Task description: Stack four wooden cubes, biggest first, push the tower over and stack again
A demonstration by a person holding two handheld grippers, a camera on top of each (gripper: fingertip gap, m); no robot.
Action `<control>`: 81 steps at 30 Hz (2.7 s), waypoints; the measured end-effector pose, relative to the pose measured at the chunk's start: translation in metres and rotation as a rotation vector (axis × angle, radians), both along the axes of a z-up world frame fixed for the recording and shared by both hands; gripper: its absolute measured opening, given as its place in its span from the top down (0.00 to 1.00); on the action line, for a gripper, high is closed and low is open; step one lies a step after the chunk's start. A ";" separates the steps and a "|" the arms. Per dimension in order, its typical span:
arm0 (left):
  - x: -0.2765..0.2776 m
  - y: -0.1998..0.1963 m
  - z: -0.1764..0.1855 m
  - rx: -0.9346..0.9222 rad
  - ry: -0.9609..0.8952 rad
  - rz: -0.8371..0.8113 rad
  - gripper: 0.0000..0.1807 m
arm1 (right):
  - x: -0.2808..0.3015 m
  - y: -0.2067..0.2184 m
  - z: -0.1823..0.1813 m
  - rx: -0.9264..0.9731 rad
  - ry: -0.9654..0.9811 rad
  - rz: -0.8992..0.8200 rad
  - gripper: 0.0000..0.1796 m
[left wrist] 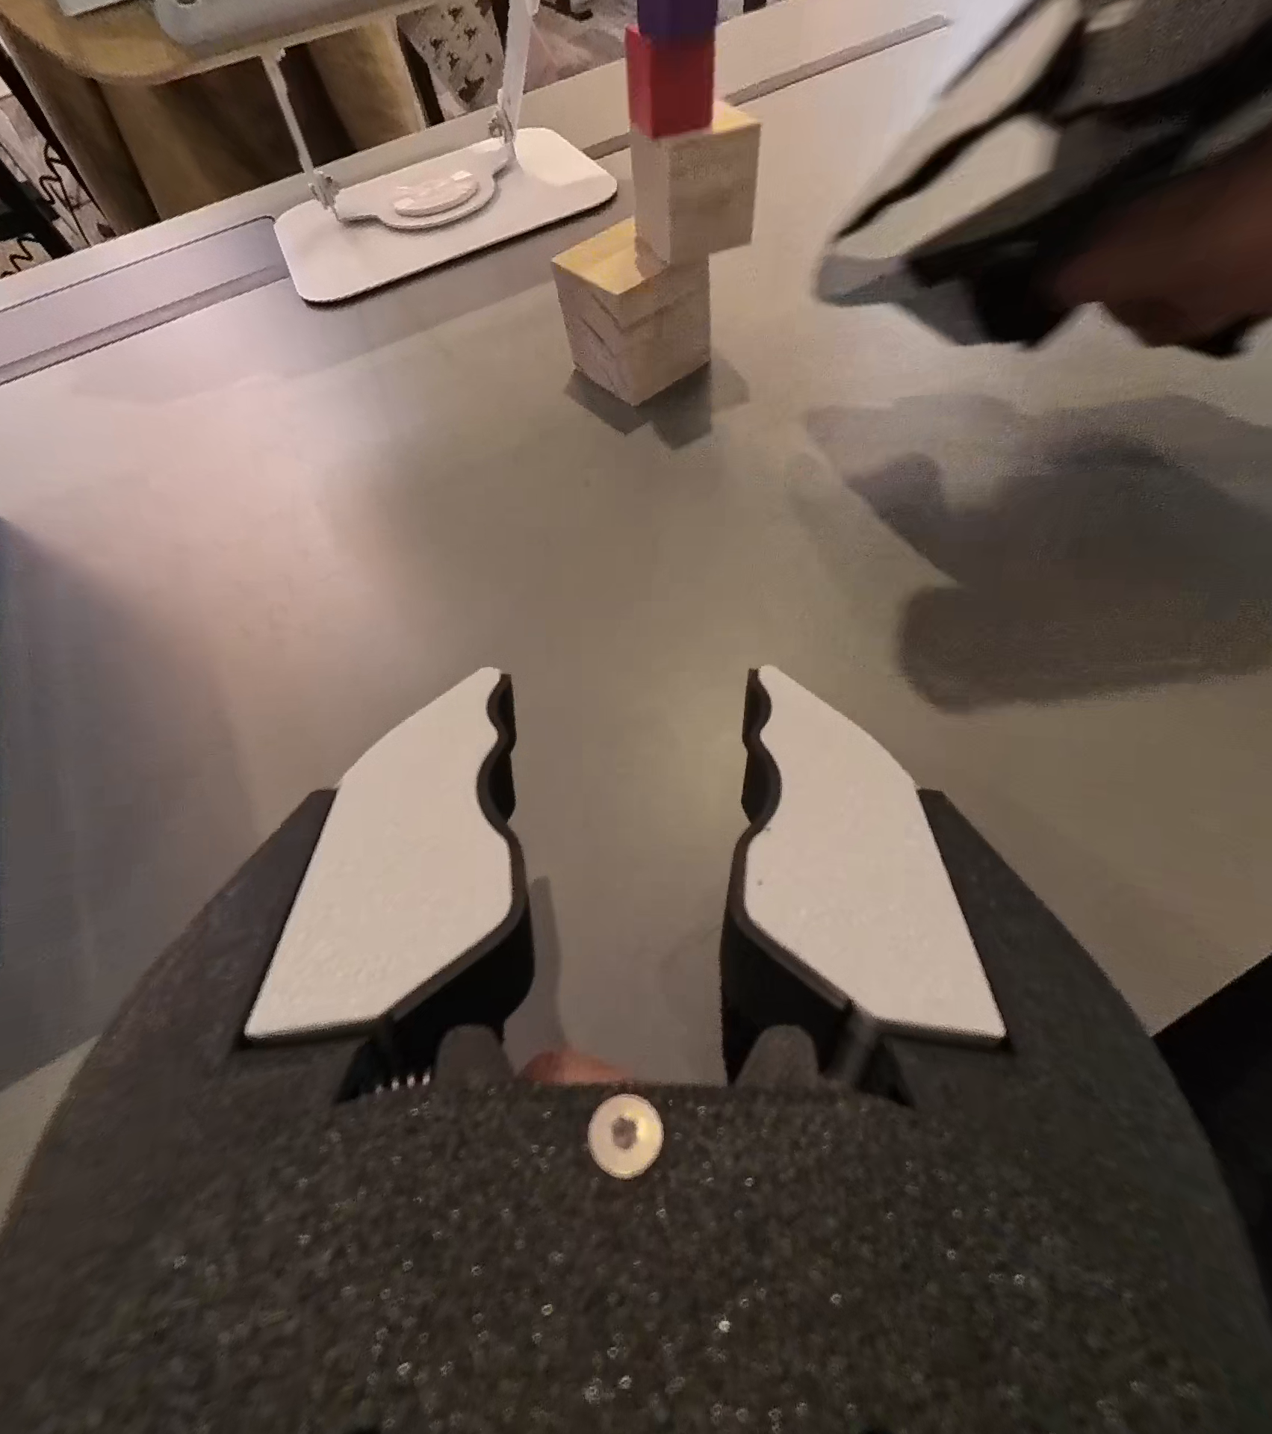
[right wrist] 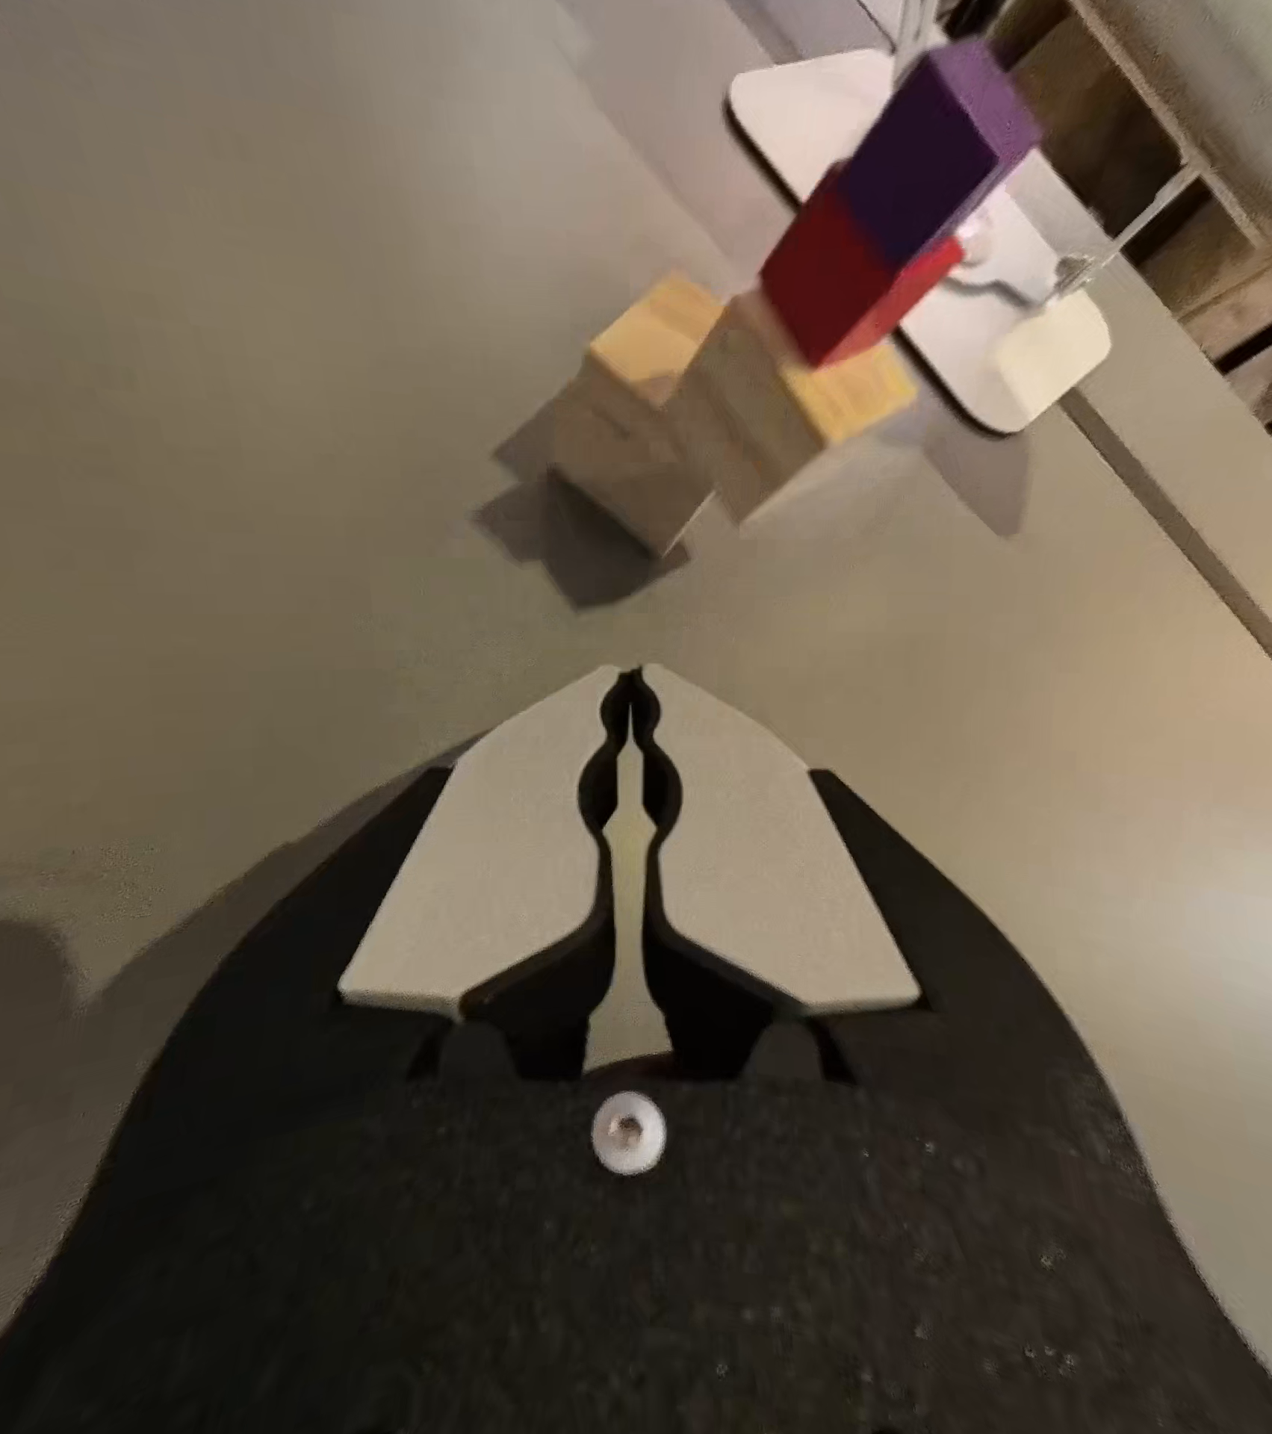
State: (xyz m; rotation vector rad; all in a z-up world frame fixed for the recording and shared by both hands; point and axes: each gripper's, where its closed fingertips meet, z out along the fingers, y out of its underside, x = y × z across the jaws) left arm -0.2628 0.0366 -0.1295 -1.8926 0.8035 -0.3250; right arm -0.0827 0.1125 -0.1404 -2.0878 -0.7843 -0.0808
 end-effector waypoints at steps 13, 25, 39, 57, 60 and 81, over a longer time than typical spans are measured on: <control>0.015 -0.015 0.006 0.023 -0.009 -0.058 0.69 | 0.003 -0.087 0.021 0.082 0.132 -0.038 1.00; 0.018 -0.012 -0.007 -0.024 -0.009 -0.057 0.68 | 0.031 -0.096 0.026 0.154 0.262 -0.132 0.81; 0.020 -0.009 -0.009 -0.018 0.007 -0.056 0.68 | 0.043 -0.092 0.020 0.147 0.302 -0.181 0.76; 0.043 0.026 0.004 -0.014 0.112 -0.204 0.65 | 0.044 -0.092 0.017 0.130 0.307 -0.175 0.76; 0.069 0.073 0.002 -0.044 0.186 -0.321 0.62 | 0.042 -0.092 0.018 0.133 0.300 -0.162 0.76; 0.103 0.112 -0.009 -0.152 0.286 -0.814 0.67 | 0.035 -0.096 0.000 0.081 0.299 -0.121 0.77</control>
